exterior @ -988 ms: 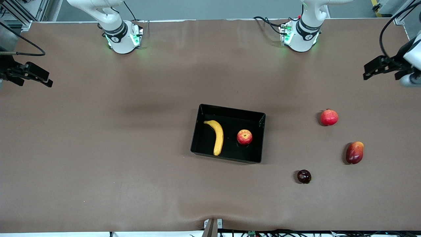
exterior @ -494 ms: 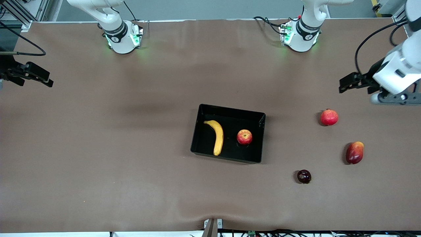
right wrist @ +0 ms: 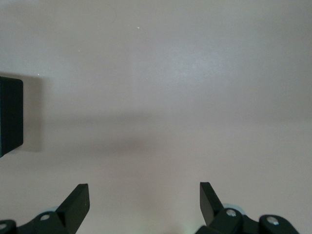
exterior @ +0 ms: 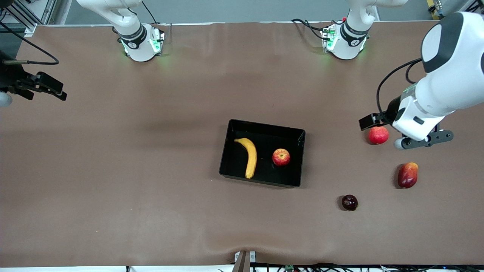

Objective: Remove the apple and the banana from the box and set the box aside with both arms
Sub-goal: 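Move the left gripper from rest toward the black tray, then lower the left gripper into the tray and grasp the red apple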

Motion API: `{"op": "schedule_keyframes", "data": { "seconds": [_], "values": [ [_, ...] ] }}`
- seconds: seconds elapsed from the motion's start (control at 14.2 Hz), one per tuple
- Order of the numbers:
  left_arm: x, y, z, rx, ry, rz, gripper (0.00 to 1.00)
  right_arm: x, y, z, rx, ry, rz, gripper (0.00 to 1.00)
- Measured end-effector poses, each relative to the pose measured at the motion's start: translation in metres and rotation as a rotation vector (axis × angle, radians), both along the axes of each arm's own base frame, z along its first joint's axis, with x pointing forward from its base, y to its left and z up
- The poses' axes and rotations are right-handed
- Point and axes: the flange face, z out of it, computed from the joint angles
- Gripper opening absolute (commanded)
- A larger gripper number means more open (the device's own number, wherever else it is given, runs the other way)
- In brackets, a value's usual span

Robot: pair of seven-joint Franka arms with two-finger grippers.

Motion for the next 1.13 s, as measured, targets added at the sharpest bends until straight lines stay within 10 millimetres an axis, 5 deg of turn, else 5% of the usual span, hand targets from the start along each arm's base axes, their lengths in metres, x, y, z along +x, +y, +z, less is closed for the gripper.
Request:
{"op": "schedule_keyframes", "data": {
  "seconds": [0.28, 0.71, 1.13],
  "values": [
    [0.009, -0.039, -0.013, -0.001, -0.032, 0.132, 1.00, 0.005, 0.022, -0.010, -0.001, 0.014, 0.037, 1.00],
    [0.017, -0.109, -0.058, 0.020, -0.014, 0.332, 1.00, 0.006, 0.054, -0.015, -0.003, 0.021, 0.092, 1.00],
    [0.023, -0.151, -0.112, 0.034, -0.003, 0.442, 1.00, 0.010, 0.059, -0.023, -0.005, 0.034, 0.096, 1.00]
  ]
}}
